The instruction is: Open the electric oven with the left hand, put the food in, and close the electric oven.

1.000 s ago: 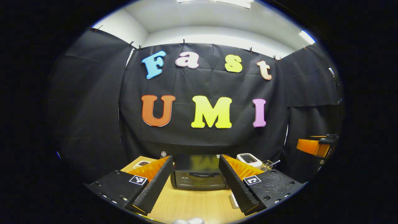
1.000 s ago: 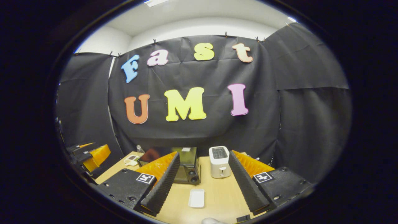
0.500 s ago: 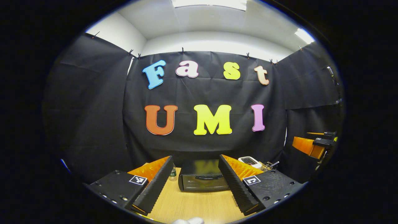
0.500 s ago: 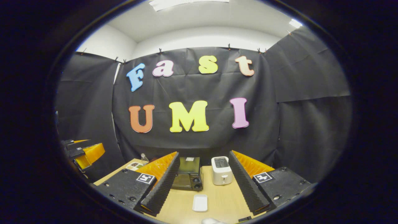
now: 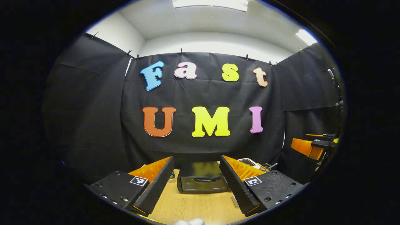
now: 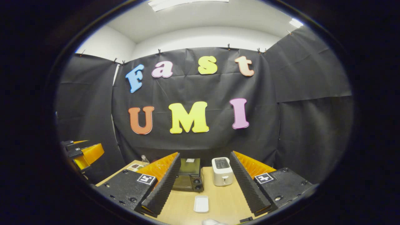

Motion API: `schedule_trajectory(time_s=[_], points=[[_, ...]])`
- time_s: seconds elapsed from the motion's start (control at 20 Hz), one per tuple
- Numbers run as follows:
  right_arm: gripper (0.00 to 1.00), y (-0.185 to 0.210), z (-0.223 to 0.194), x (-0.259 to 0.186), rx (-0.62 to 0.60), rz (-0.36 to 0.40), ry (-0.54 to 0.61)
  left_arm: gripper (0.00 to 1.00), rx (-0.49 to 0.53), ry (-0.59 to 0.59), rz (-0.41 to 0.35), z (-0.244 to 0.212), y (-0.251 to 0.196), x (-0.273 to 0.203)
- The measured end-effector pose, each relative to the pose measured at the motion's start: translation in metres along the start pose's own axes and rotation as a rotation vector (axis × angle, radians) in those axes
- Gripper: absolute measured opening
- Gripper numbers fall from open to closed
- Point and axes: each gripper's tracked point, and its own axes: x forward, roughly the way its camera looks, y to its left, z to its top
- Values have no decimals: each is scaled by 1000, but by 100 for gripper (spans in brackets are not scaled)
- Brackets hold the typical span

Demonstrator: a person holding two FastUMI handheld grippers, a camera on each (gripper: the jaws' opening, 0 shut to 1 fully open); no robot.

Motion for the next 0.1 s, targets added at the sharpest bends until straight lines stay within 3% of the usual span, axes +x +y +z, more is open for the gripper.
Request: schedule_trajectory(time_s=[0.05,0.1], points=[[100,1,0,0,9,3,2,96,-1,0,-1,0,-1,1],[89,3,2,1,15,10,-4,96,-2,-1,-3,1,-2,0]])
